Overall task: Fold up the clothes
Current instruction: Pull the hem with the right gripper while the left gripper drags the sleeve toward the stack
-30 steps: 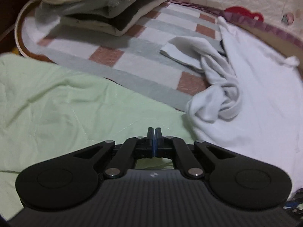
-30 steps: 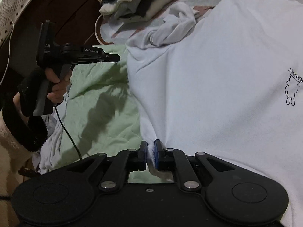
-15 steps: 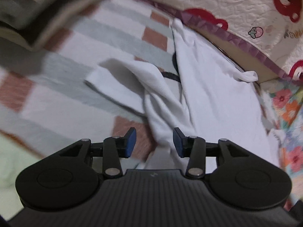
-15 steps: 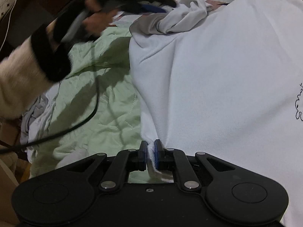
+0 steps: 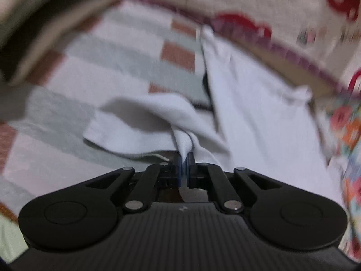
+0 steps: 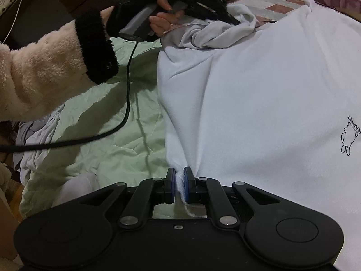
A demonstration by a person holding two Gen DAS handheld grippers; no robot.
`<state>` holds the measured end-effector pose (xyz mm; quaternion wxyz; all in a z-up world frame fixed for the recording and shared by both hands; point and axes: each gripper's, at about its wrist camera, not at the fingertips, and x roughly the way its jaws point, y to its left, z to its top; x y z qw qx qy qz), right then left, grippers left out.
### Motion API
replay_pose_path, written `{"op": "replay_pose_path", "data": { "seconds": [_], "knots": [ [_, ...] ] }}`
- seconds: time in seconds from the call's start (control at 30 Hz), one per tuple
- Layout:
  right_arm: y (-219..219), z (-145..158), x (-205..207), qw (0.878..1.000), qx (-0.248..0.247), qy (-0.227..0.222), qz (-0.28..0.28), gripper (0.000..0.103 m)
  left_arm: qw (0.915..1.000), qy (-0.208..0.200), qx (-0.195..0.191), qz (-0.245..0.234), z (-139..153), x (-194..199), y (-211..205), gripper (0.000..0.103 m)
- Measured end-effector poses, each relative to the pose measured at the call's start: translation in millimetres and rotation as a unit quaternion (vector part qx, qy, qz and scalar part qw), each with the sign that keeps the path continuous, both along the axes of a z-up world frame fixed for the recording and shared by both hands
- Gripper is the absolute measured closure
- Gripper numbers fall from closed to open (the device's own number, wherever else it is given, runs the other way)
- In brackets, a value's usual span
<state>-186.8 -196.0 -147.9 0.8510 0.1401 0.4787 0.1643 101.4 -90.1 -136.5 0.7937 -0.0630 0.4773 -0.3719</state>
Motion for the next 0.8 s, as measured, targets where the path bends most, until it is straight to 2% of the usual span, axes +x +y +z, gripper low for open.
{"op": "replay_pose_path", "data": {
  "seconds": [0.03,0.07,0.13,0.33,0.53,0.57,0.7,0.8],
  "knots": [
    [-0.7,1.4,-0.9,1.000,-0.002,-0.002,0.001,0.092,0.9997,-0.010,-0.012,0.017,10.3,-2.6,10.8,0.100],
    [-3.2,3.5,-1.9,1.000,-0.004,-0.005,-0.001,0.092,0.9987,-0.036,-0.013,0.032,22.6,-7.6,22.2,0.100],
    [-8.1,7.3,-3.7,1.000,-0.005,-0.008,-0.004,0.092,0.9911,-0.114,0.003,0.070,53.8,-20.9,47.0,0.100],
    [-23.1,15.2,-7.0,1.000,0.009,-0.008,-0.024,0.092,0.9748,-0.155,0.066,0.146,78.3,-16.6,102.3,0.100],
    [-28.4,15.9,-3.6,0.999,0.001,0.012,-0.044,0.092,0.9471,-0.195,0.127,0.220,102.8,-12.2,157.5,0.100],
    [-28.1,15.8,-2.9,0.999,-0.001,0.014,-0.043,0.092,0.9424,-0.199,0.140,0.229,103.2,-10.4,163.6,0.100],
    [-26.8,15.6,-0.2,0.999,-0.011,0.023,-0.041,0.092,0.9369,-0.182,0.213,0.210,53.7,13.8,152.0,0.098],
    [-25.9,15.4,1.9,0.999,-0.018,0.030,-0.039,0.092,0.9276,-0.191,0.256,0.194,36.3,30.1,148.1,0.094]
  ]
}}
